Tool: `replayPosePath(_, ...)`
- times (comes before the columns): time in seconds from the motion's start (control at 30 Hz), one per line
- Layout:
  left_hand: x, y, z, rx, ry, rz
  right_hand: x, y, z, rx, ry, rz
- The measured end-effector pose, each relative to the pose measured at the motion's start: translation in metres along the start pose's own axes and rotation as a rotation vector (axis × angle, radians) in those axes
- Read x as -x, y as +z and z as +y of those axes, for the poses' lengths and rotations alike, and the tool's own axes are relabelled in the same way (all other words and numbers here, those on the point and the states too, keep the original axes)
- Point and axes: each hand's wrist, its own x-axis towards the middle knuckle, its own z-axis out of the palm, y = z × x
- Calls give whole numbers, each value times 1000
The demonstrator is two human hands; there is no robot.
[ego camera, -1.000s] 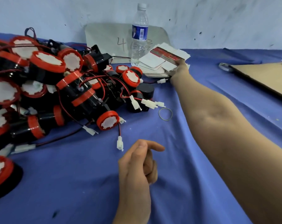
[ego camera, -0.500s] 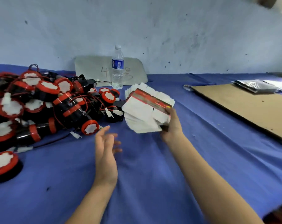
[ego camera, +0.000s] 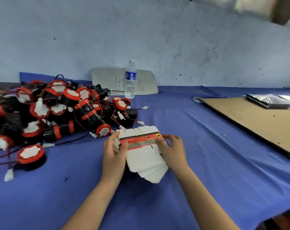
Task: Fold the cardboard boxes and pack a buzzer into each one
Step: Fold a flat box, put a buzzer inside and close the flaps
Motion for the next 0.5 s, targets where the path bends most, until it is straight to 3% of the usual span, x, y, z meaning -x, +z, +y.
replayPosePath(0.1, 7, 6, 0, -69, 54, 38, 18, -1, -10, 215, -238, -70)
replayPosePath(0.2, 8, 10, -4, -74, 47, 38, 25, 3, -25, 372, -304, -241)
replayPosePath(0.33, 11, 11, -6, -119, 115, 24, 9, 0, -30, 444, -230, -41)
replayPosePath(0.43, 17, 15, -5, -194, 188, -20, 4, -4, -35, 418, -117, -1)
replayPosePath(0.5, 23, 18, -5, -208, 212, -27, 6, -1, -41, 568, -106, 5)
